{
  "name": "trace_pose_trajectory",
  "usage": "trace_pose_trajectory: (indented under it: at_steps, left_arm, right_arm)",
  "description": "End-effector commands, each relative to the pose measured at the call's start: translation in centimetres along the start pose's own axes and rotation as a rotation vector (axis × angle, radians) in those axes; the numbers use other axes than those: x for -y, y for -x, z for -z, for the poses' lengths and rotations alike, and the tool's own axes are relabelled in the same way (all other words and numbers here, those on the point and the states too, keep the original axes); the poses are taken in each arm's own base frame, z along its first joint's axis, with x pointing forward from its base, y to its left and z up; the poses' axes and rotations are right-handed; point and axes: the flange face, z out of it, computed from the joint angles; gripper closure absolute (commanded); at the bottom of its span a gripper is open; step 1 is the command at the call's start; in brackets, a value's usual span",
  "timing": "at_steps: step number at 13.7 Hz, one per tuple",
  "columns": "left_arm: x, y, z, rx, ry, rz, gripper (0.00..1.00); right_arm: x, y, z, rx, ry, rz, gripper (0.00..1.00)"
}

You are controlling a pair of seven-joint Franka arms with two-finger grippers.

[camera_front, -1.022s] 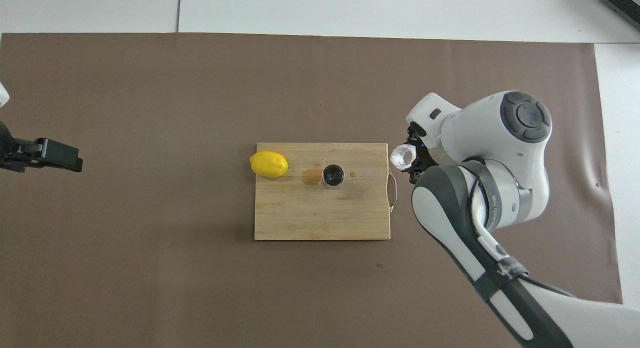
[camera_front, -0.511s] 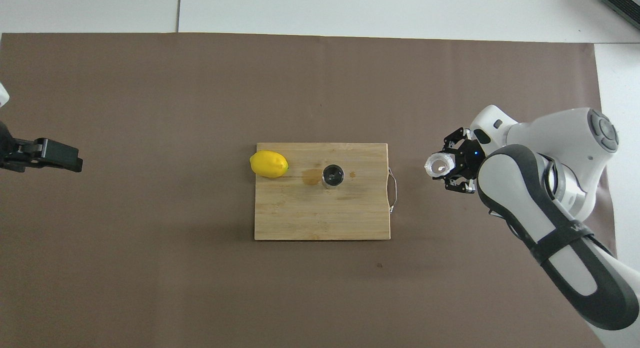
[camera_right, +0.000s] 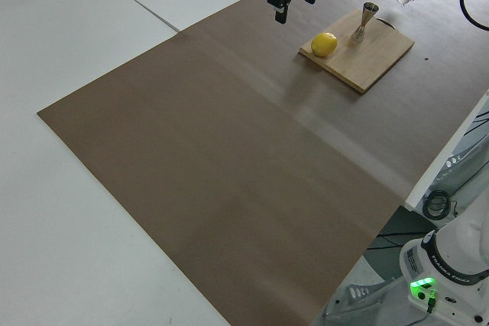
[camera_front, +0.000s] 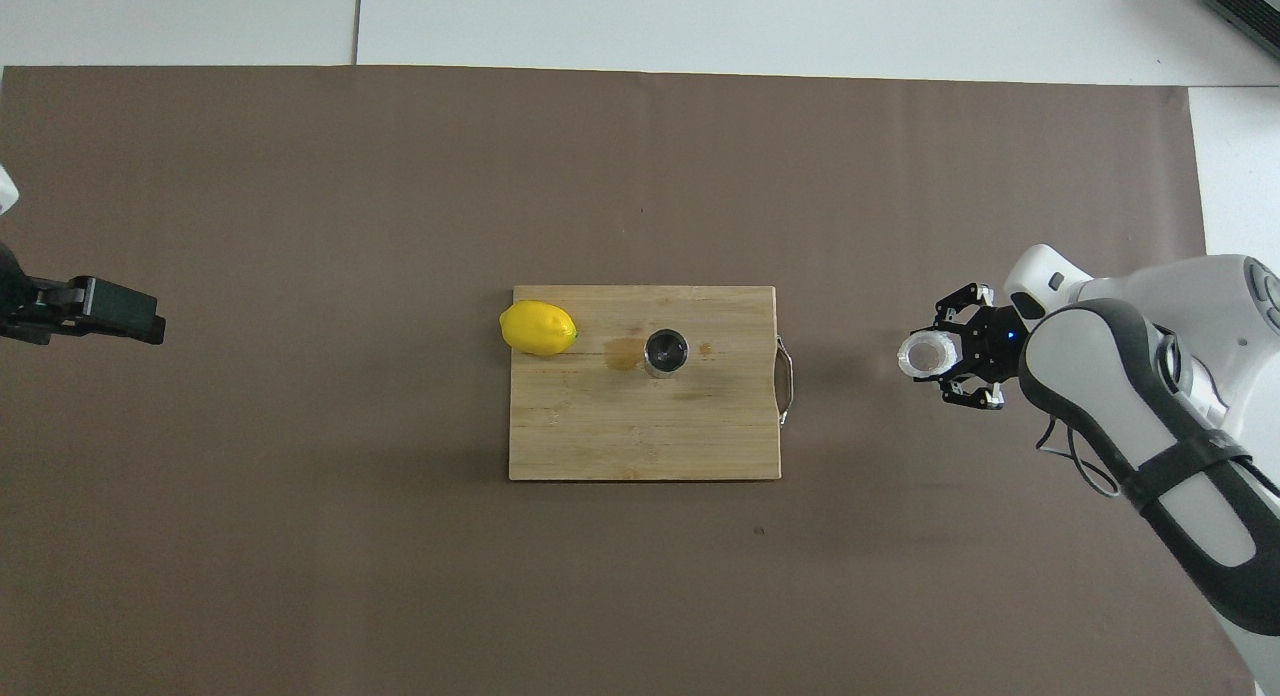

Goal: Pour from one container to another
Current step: 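Lower the white cup onto the table and open the right gripper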

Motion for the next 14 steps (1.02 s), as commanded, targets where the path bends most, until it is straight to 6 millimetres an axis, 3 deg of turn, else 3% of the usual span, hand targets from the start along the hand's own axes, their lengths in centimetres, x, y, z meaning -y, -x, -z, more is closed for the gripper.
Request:
trace_pose_trajectory:
  at_steps: [1, 7, 9, 10, 11, 12, 14]
  left_arm:
    - [0.2, 0.5, 0.2, 0.009, -0.013, -0.006, 0.0]
    - [0.2, 0.5, 0.2, 0.009, -0.013, -0.006, 0.0]
    - [0.2, 0.5, 0.2, 0.009, -0.013, -0.006, 0.0]
    - [0.1, 0.5, 0.2, 0.009, -0.013, -0.008, 0.0]
    - [0.2, 0.5, 0.2, 0.009, -0.013, -0.006, 0.0]
    - [0.2, 0.5, 0.2, 0.009, -0.013, -0.006, 0.0]
    - [0.1, 0.5, 0.2, 0.009, -0.013, -0.008, 0.0]
  right_arm:
    - [0.8, 0.8, 0.3, -0.02, 0.024, 0.017, 0.9]
    - [1.5, 1.6, -0.6, -0.006, 0.028, 0.035, 0.84]
    - [1.5, 1.8, -0.5, -0.004, 0.029, 0.036, 0.74]
    - [1.6, 1.8, -0.5, -0.003, 0.028, 0.046, 0.64]
    - [1.6, 1.8, -0.5, -0.003, 0.028, 0.051, 0.38]
    - [1.6, 1.8, -0.5, -0.004, 0.027, 0.051, 0.0]
    - [1.5, 1.6, -0.4, -0.005, 0.023, 0.054, 0.0]
